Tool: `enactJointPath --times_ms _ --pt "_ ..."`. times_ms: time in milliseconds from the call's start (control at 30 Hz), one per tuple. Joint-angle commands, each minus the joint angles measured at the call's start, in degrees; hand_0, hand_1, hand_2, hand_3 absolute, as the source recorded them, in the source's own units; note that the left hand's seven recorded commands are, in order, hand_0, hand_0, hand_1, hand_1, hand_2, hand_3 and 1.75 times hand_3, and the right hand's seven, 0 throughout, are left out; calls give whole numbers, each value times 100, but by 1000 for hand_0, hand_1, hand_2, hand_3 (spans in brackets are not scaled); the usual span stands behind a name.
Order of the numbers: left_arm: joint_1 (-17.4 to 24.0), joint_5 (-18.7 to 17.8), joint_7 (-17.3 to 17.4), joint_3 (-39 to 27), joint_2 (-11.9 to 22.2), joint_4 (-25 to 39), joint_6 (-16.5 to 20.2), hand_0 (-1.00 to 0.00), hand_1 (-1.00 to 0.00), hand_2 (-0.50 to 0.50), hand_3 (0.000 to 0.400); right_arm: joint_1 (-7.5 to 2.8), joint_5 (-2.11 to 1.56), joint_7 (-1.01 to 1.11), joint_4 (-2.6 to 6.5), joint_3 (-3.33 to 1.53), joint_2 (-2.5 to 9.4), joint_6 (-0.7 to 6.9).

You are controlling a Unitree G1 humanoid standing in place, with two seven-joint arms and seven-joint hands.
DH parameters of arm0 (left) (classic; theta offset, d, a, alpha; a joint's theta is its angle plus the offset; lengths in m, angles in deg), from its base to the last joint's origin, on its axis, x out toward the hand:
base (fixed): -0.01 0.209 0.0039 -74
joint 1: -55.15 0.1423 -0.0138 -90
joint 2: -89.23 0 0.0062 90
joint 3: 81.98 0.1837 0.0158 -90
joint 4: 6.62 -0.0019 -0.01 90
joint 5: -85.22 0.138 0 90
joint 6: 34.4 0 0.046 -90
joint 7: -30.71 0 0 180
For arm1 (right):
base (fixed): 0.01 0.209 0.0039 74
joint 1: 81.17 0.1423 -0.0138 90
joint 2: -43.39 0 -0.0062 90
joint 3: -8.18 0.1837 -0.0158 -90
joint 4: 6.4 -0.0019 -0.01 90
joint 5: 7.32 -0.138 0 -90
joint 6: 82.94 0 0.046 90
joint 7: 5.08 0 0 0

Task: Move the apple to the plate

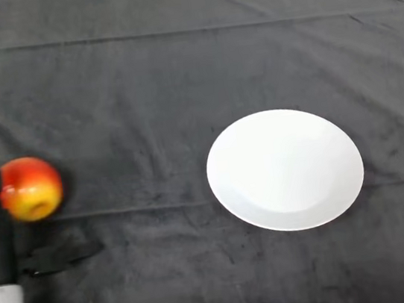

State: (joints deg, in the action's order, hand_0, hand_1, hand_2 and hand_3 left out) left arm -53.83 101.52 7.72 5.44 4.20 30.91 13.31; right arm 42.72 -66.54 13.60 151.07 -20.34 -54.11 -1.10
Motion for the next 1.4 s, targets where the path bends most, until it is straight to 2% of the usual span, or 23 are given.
enactJointPath --times_ms 33,267,567,1400 --pt "-104 127 -62 118 -44 297 111 0 0 0 0 -21 15 31 8 66 -222 -20" --pt "-35 123 75 387 -55 603 223 0 0 0 0 -26 18 23 -8 61 -216 -18" --pt "-37 65 157 594 -16 635 255 0 0 0 0 -31 21 13 -23 56 -210 -14" --pt "-504 -6 -112 1628 -498 527 825 0 0 0 0 -37 23 -3 -46 49 -202 -9"
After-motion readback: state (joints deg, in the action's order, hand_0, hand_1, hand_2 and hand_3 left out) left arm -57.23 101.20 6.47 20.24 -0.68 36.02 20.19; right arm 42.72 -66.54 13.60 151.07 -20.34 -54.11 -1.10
